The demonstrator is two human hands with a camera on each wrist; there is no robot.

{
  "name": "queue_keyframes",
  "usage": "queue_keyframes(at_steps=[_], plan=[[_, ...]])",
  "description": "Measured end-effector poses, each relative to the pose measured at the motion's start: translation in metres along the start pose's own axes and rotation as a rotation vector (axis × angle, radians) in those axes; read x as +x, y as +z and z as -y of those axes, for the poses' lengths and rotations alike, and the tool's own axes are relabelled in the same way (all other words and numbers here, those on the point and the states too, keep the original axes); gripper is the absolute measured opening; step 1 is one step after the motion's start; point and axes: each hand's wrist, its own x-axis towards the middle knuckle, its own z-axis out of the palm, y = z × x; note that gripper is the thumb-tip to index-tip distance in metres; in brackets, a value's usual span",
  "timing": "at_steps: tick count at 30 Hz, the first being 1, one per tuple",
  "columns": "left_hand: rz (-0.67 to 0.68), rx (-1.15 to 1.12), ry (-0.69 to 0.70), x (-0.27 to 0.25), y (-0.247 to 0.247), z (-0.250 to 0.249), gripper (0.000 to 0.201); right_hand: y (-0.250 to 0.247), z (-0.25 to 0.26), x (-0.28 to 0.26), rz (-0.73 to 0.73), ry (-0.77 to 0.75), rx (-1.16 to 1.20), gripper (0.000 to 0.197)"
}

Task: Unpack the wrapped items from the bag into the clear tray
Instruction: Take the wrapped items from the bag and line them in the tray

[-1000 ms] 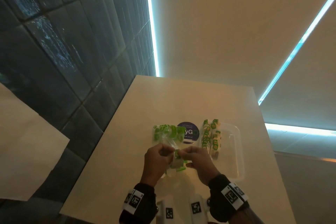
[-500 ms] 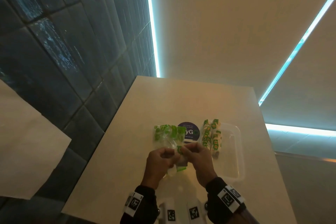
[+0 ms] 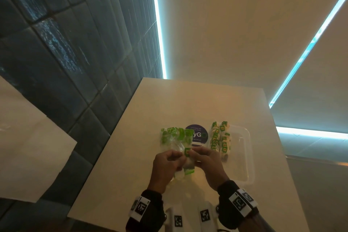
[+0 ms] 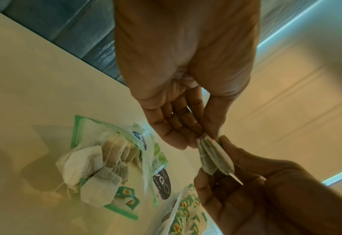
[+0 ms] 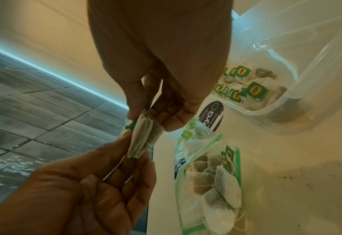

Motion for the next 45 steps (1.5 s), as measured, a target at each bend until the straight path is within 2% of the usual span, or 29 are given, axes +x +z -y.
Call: queue_keyframes(at_steps=[4, 10, 15, 19, 24, 26, 28, 30, 33, 35, 40, 45], plan=[[0.007, 0.035, 0.025, -0.003, 0.0, -0.002, 0.013, 0.0, -0.003, 0.0, 0.008, -0.014, -0.047, 0.009], [0.018, 0.123, 0.082, -0.005, 0.0, 0.0, 0.006, 0.001, -0.007, 0.004, -0.077, -0.052, -0.123, 0.004], [-0.043, 0.59, 0.248, -0.005, -0.01, 0.018, 0.014, -0.008, -0.008, 0.009, -0.187, -0.05, -0.135, 0.002], [0.023, 0.963, 0.411, -0.005, -0.011, 0.041, 0.026, -0.015, -0.008, 0.011, -0.207, -0.044, -0.125, 0.003], [0.178, 1.171, 0.401, 0.01, -0.002, 0.069, 0.051, -0.022, -0.009, 0.011, -0.202, -0.01, -0.114, 0.006], [0.176, 1.223, 0.363, 0.016, 0.001, 0.07, 0.045, -0.026, -0.009, 0.01, -0.185, 0.008, -0.102, 0.01], [0.099, 1.183, 0.384, 0.023, 0.001, 0.077, 0.03, -0.031, -0.008, 0.009, -0.187, 0.013, -0.098, 0.012], [0.037, 1.039, 0.35, 0.028, 0.001, 0.079, 0.018, -0.035, -0.007, 0.008, -0.198, 0.018, -0.089, 0.011], [0.015, 0.866, 0.283, 0.029, 0.004, 0.073, 0.024, -0.039, -0.005, 0.008, -0.198, 0.036, -0.076, 0.012], [-0.003, 0.776, 0.246, 0.028, 0.004, 0.066, 0.02, -0.039, -0.004, 0.009, -0.2, 0.037, -0.083, 0.013], [-0.117, 0.677, 0.191, 0.025, -0.007, 0.055, 0.007, -0.038, -0.008, 0.014, -0.191, 0.037, -0.088, 0.014], [-0.128, 0.55, 0.202, 0.018, -0.009, 0.041, 0.003, -0.029, -0.005, 0.016, -0.107, 0.091, -0.065, 0.012]])
